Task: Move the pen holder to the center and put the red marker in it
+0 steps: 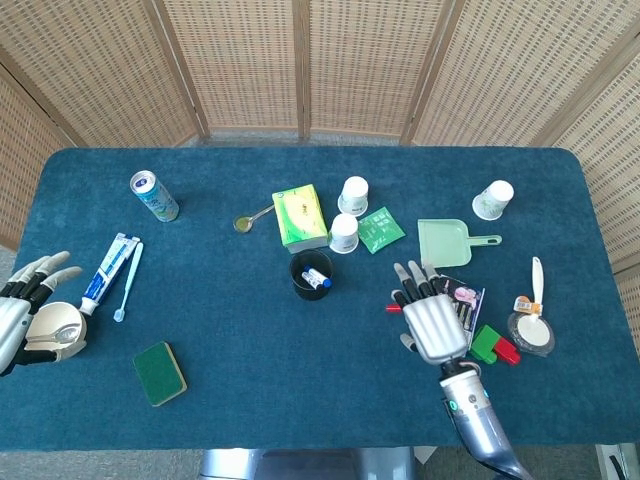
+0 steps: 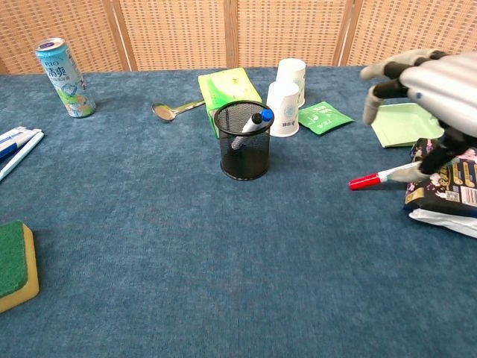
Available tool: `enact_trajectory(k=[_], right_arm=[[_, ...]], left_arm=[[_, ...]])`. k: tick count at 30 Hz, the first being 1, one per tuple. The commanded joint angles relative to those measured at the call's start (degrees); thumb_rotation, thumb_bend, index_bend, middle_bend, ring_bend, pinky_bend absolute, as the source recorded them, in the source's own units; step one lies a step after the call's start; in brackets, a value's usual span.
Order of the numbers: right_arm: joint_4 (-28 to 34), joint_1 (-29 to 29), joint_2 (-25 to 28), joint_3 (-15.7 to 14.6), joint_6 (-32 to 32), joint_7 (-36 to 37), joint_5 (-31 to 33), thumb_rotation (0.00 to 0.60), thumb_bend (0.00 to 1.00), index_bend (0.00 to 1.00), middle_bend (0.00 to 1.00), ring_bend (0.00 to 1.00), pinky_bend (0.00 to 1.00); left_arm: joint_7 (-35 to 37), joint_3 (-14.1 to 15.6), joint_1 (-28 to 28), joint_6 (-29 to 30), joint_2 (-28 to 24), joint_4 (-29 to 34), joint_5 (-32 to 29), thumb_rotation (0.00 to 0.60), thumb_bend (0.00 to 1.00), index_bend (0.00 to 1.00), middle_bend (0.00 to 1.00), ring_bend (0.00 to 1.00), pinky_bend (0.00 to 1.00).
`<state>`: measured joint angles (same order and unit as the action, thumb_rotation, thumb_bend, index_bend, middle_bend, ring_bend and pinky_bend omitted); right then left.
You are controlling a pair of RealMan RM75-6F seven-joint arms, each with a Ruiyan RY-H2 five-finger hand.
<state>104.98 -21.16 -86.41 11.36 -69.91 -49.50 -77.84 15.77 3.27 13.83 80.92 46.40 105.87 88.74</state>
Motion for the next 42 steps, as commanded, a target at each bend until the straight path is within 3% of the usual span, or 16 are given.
enact_trajectory(k=[1,17,42], right_arm=[[-0.49,-1.18,-1.27,0.54,0.74,-1.27,2.17,0.6,0.17,0.36,0.0,0.0,0.08],[-8.26,-5.99,-6.79,1.48,0.89,-0.33,8.1,0.6,0.3,0.42,0.02,0.0,0.1],[-17.89,-8.11,-8.69,-1.25,0.19,2.97,10.35,0.6,0.31,0.43,0.02,0.0,0.1]], left_arm=[[0.17,-0.2,-0.18,-0.12,-0.01,-0.07,0.22,0.6,0.04,0.15,0.0,0.0,0.06],[1.91,-1.19,-0.7,-1.54,-0.28,-0.86,1.23,0.6,0.04,0.15,0.0,0.0,0.07],[1.62,-1.8,-1.02,-3.17,-0.22,-0.57,2.39,0.6,0.04,0.15,0.0,0.0,0.07]])
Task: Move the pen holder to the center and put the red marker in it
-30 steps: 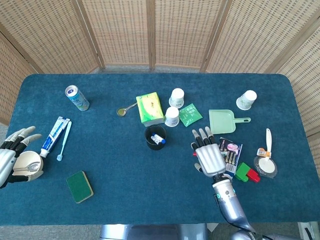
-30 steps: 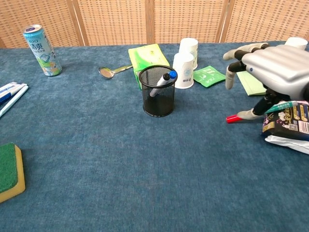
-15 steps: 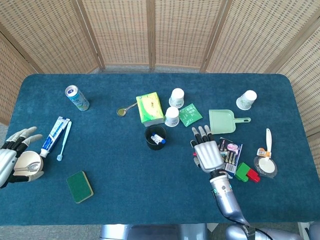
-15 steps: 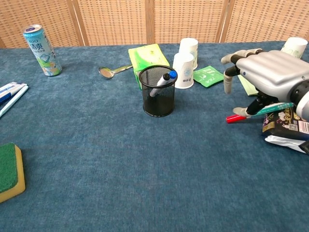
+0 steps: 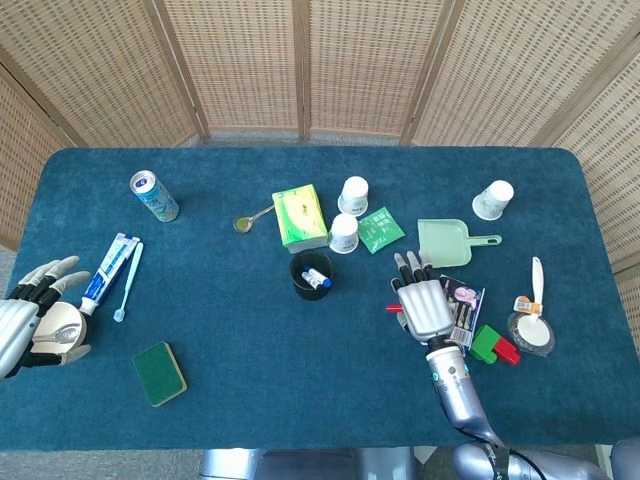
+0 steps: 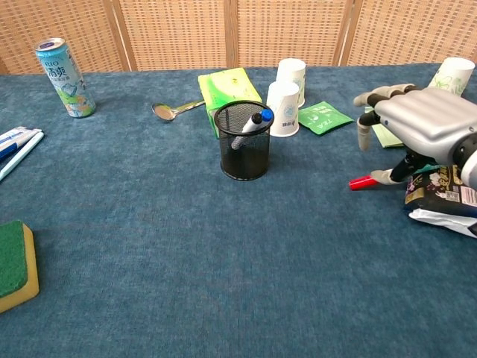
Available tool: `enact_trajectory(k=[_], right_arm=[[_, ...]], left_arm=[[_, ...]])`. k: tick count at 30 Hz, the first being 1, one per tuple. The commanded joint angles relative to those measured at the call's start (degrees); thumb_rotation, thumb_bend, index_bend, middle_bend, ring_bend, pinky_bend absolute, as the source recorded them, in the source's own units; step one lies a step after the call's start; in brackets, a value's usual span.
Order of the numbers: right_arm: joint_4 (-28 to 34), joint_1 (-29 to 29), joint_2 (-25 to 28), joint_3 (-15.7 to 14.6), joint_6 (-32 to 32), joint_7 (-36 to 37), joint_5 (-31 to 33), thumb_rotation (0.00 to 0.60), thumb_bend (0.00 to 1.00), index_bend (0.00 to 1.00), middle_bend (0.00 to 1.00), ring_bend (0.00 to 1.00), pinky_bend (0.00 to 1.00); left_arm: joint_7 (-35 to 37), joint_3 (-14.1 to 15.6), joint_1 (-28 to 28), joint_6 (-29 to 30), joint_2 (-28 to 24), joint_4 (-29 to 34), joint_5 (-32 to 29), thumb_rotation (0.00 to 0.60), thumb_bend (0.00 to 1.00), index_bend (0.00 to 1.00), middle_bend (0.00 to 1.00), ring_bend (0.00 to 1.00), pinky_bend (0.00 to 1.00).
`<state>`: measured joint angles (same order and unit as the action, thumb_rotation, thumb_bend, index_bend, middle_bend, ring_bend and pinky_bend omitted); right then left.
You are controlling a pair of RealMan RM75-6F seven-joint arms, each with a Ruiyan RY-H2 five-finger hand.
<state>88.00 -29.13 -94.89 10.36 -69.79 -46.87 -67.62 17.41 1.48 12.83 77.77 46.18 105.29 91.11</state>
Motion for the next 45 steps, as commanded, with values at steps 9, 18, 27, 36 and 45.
enact_trajectory(k=[9,18,27,36,45], right_arm=[[-4.47,-0.25,0.16,-1.62,0.54,1.87,-0.26,0.6,0.3,0.43,0.02,0.0,0.1],[-6.15,-0.04,0.33,-2.44,0.35,2.31,-0.17,0.6,0.32,0.46,0.03,0.0,0.1],[-6.72,0.01,0.54,-2.66,0.24,3.63,-0.56,0.6,0.34,0.53,0.05,0.0,0.11],[-7.01,0.25,0.62,-3.25,-1.1,4.29,-2.31,0.6,0.38,0.58,0.06,0.0,0.11],[-2.8,1.14,3.96,-3.98,-4.81,3.3,-6.57,0.6,0.39,0.59,0.07,0.0,0.12]], left_arm=[[0.52,0.07,0.11,-0.64,-0.09,-0.03,0.81,0.6,0.04,0.15,0.0,0.0,0.07],[0.55,0.04,0.04,-0.81,-0.13,0.0,1.11,0.6,0.04,0.15,0.0,0.0,0.07],[0.52,0.04,-0.01,-0.82,-0.14,0.06,1.46,0.6,0.04,0.15,0.0,0.0,0.07],[0.9,-0.02,-0.06,-0.84,-0.19,-0.09,1.57,0.6,0.04,0.15,0.0,0.0,0.07],[1.47,0.0,-0.2,-0.56,-0.35,-0.16,1.91,0.6,0.04,0.15,0.0,0.0,0.07]])
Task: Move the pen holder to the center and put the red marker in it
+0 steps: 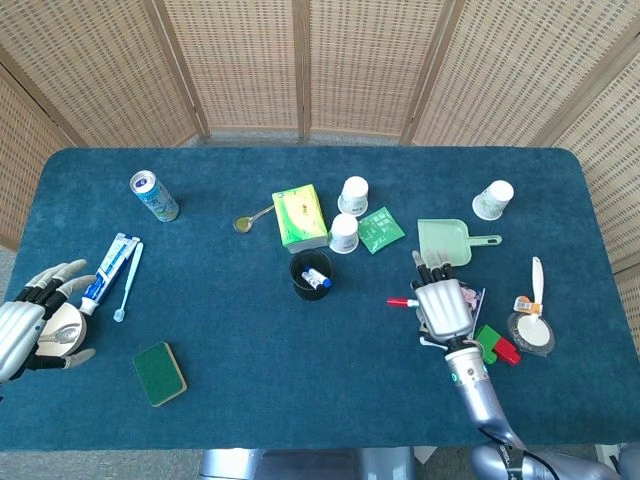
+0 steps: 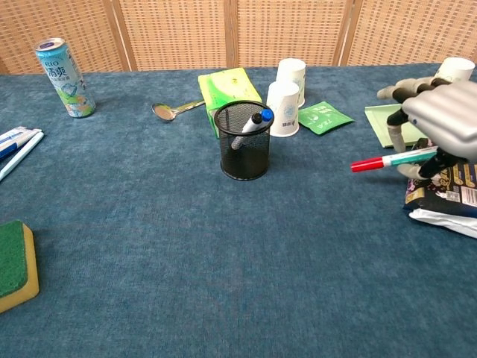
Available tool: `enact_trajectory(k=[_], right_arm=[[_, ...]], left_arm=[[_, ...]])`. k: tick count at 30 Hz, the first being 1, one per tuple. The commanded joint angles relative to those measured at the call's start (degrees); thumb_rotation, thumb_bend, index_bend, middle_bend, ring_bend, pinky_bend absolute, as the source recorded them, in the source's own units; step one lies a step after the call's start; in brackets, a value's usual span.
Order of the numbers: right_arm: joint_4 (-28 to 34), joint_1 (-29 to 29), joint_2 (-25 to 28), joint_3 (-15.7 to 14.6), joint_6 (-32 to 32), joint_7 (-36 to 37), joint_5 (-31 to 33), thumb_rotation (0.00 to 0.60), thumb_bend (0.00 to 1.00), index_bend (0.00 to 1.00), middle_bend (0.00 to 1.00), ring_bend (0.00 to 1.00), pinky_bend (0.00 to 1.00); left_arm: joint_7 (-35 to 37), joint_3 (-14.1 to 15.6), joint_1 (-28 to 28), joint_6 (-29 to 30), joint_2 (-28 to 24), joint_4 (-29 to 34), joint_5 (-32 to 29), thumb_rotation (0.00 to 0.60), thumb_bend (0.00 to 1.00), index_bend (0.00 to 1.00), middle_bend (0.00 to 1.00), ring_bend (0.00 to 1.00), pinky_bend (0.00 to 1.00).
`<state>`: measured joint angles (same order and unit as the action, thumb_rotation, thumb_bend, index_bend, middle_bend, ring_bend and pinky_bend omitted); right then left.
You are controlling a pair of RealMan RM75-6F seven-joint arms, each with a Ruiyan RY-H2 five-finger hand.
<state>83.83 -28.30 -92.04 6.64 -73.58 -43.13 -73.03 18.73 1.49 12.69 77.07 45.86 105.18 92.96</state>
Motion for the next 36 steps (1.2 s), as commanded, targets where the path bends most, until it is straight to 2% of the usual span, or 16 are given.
enact_trajectory(k=[1,6,10,14,18,26,36], right_arm=[[2.58,0.44,1.99,-0.31,-1.89,-0.78,-2.19,0.6,0.39,0.59,0.07,0.0,0.12],[8.82,0.6,5.41,-0.33,-5.03,-3.85,-6.63,0.6,0.39,0.59,0.09,0.0,0.14],[15.05,-0.19,7.54,0.31,-6.28,-9.19,-9.83,0.6,0.39,0.59,0.09,0.0,0.15],[21.18,-2.05,8.15,2.48,-5.05,-15.66,-9.59,0.6,0.4,0.59,0.09,0.0,0.17],[24.42,-4.63,6.98,5.16,-3.14,-22.32,-7.34,0.6,0.4,0.59,0.09,0.0,0.18],[24.06,-11.28,1.66,10.46,0.28,-34.57,0.81,0.6,0.41,0.59,0.1,0.0,0.21],[18.93,-17.68,-5.28,13.38,-1.28,-44.46,8.8,0.6,0.42,0.59,0.11,0.0,0.23]], left_arm=[[0.24,-0.02,-0.12,0.26,-0.07,-0.09,0.12,0.6,0.04,0.15,0.0,0.0,0.07],[1.02,0.08,-0.24,0.59,-0.24,-0.32,0.6,0.6,0.04,0.15,0.0,0.0,0.07],[1.72,0.11,-0.38,1.0,-0.4,-0.48,0.93,0.6,0.04,0.15,0.0,0.0,0.07],[2.47,0.2,-0.58,1.5,-0.56,-0.71,1.33,0.6,0.04,0.15,0.0,0.0,0.07],[3.19,0.26,-0.76,1.99,-0.66,-1.06,1.71,0.6,0.04,0.15,0.0,0.0,0.07],[4.38,0.18,-0.62,1.91,-0.76,-1.89,1.64,0.6,0.04,0.15,0.0,0.0,0.07],[5.1,0.21,-0.33,1.52,-0.8,-2.33,1.78,0.6,0.04,0.15,0.0,0.0,0.07]])
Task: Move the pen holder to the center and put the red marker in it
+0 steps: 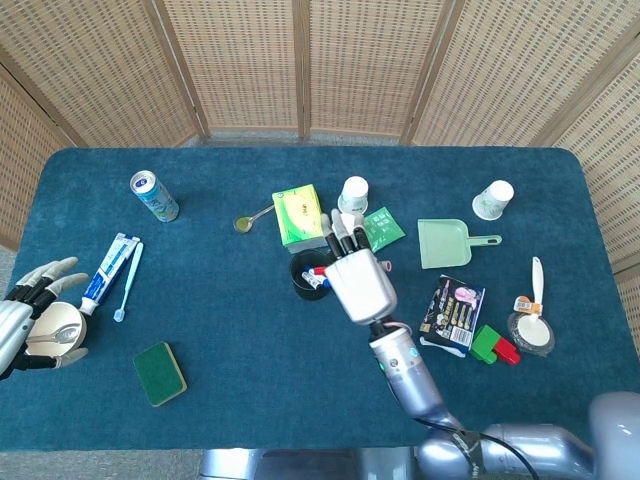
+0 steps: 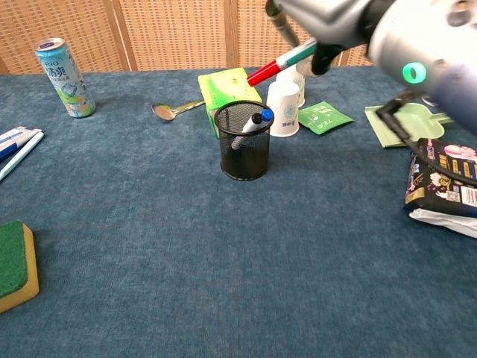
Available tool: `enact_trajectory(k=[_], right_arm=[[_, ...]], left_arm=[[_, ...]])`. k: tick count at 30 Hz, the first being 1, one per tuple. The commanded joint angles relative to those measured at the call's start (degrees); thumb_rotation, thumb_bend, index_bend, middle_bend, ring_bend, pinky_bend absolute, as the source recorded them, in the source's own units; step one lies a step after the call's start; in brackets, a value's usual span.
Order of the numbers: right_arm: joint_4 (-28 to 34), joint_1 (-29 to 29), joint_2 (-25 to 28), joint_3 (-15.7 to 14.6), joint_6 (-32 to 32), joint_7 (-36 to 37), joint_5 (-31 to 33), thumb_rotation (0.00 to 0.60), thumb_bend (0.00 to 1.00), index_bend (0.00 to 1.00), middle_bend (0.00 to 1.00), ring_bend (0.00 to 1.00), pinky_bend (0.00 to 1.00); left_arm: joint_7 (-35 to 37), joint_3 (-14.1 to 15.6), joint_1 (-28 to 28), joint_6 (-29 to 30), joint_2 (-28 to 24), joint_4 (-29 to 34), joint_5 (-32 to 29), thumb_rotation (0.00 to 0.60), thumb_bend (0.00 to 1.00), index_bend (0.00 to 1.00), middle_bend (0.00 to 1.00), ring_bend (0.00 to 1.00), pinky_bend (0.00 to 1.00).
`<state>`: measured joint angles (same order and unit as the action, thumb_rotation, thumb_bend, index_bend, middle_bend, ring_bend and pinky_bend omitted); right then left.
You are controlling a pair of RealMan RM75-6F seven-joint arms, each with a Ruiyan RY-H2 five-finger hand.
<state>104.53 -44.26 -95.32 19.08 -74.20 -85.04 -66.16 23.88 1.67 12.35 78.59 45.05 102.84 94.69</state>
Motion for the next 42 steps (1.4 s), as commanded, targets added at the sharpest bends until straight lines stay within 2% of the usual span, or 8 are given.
enact_trajectory(k=[1,12,17,25,27,29,35,42], right_arm=[[-2.24,-2.24,-2.6,1.09,-1.0,-3.37,2.6,0.6,0.42,0.59,0.11,0.0,0.23],[-8.69,-7.63,-7.81,0.42,-4.25,-11.42,8.24,0.6,0.44,0.59,0.11,0.0,0.23],[-11.36,-8.76,-9.47,-1.53,-4.78,-13.02,9.74,0.6,0.44,0.59,0.11,0.0,0.23],[-15.62,-10.3,-12.67,-2.63,-5.57,-13.48,11.82,0.6,0.44,0.59,0.1,0.0,0.24],[-16.5,-10.56,-13.01,-2.79,-5.94,-13.7,12.26,0.6,0.43,0.53,0.09,0.0,0.24],[-16.72,-10.64,-13.04,-3.02,-6.34,-13.9,12.53,0.6,0.42,0.38,0.07,0.0,0.24],[-15.79,-10.55,-12.5,-3.24,-7.02,-12.81,13.35,0.6,0.38,0.06,0.04,0.0,0.24],[-11.16,-10.16,-9.81,-3.3,-9.24,-11.34,11.93,0.6,0.4,0.01,0.03,0.0,0.24]], left_arm=[[-0.05,0.06,0.01,-0.03,0.02,0.02,0.13,0.6,0.04,0.15,0.0,0.0,0.07],[0.15,0.05,0.18,-0.33,0.03,-0.11,-0.1,0.6,0.04,0.15,0.0,0.0,0.07],[0.59,-0.02,0.26,-0.49,0.02,-0.39,-0.39,0.6,0.04,0.15,0.0,0.0,0.07],[2.33,0.53,0.68,-1.01,-0.38,-0.8,0.98,0.6,0.04,0.15,0.0,0.0,0.07],[2.17,0.51,0.65,-1.01,-0.32,-0.78,0.76,0.6,0.04,0.15,0.0,0.0,0.07],[2.16,0.47,0.67,-1.07,-0.31,-0.82,0.54,0.6,0.04,0.15,0.0,0.0,0.07],[2.04,0.36,0.78,-1.27,-0.25,-0.82,0.14,0.6,0.04,0.15,0.0,0.0,0.07],[1.64,0.44,0.84,-1.44,-0.21,-0.73,0.17,0.6,0.04,0.15,0.0,0.0,0.07]])
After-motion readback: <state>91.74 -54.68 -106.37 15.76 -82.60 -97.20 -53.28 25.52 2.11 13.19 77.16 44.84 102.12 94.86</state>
